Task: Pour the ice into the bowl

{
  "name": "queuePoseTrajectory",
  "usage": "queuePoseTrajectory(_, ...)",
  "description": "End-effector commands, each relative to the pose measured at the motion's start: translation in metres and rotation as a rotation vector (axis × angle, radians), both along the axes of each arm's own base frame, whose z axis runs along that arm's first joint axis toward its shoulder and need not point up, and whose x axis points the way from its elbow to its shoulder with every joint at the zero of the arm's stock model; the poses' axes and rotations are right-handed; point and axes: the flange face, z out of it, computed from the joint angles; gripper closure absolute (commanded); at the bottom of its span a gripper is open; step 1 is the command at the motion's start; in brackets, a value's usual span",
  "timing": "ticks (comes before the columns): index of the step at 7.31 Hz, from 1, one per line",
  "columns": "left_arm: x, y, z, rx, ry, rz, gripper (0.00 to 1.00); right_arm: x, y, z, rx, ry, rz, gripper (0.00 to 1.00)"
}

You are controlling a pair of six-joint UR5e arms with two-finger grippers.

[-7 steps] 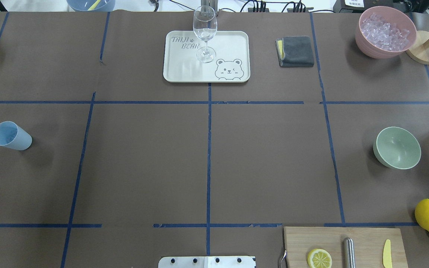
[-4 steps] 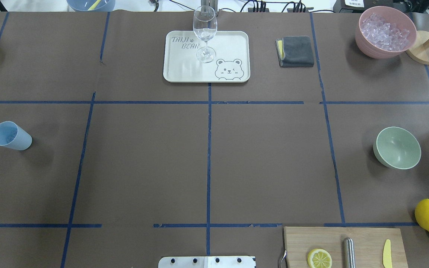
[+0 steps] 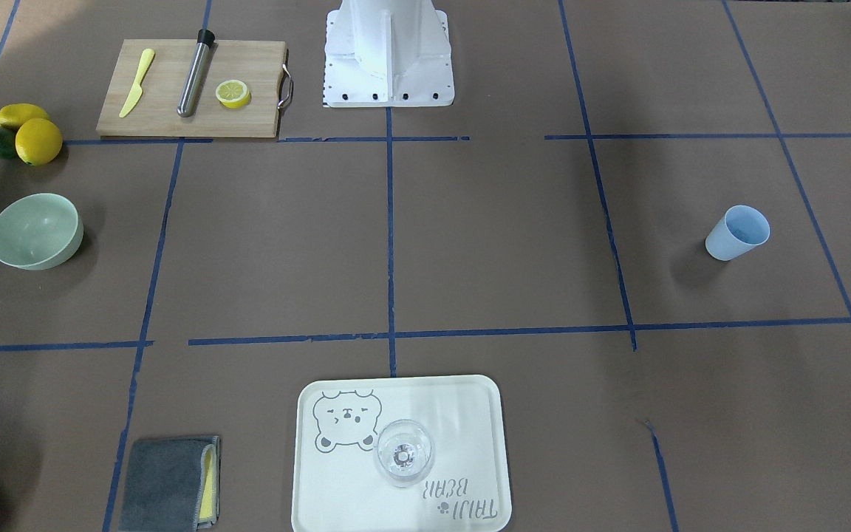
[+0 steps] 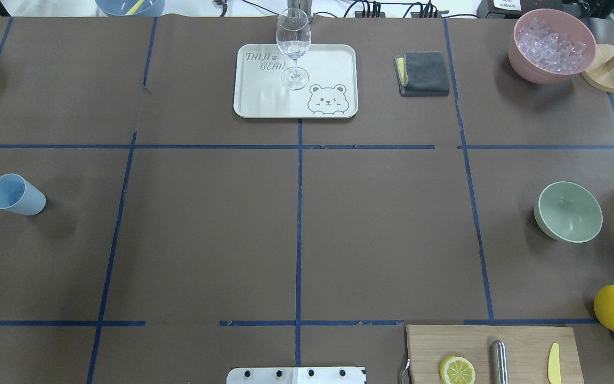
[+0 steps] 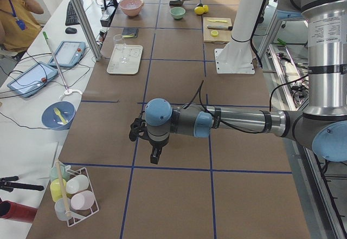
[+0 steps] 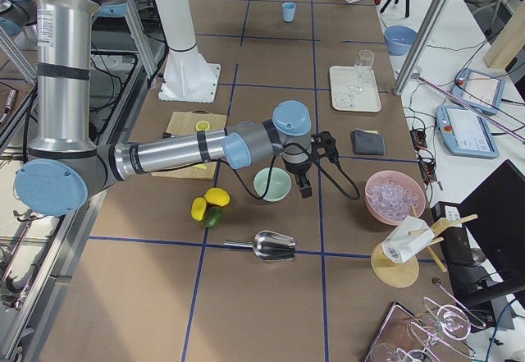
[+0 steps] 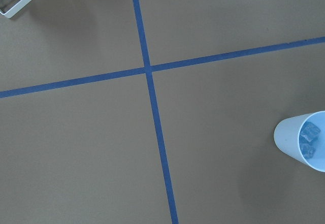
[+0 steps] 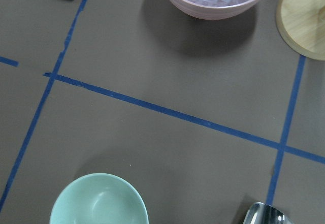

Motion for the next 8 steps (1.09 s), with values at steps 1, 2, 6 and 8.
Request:
queuePoseTrajectory(1,0.000,0.000,0.000,0.000,0.000,0.001,0.00,-0.076,0.014,-0.003,-0.025,-0.010,-0.040,0.00)
queuePoseTrajectory(2,0.000,-0.001,-0.001,0.019,0.000,0.000,0.00,-0.104,0.019,0.003,-0.006,0.047,-0.068,0.00)
queuePoseTrajectory(6,0.000,0.002,0.005,0.061,0.002,0.000,0.00,-0.105,0.039,0.111,-0.018,0.073,-0.075,0.00)
queuePoseTrajectory(8,0.000,0.004,0.006,0.058,0.005,-0.001,0.00,-0.122,0.046,0.120,-0.029,0.072,-0.118,0.00)
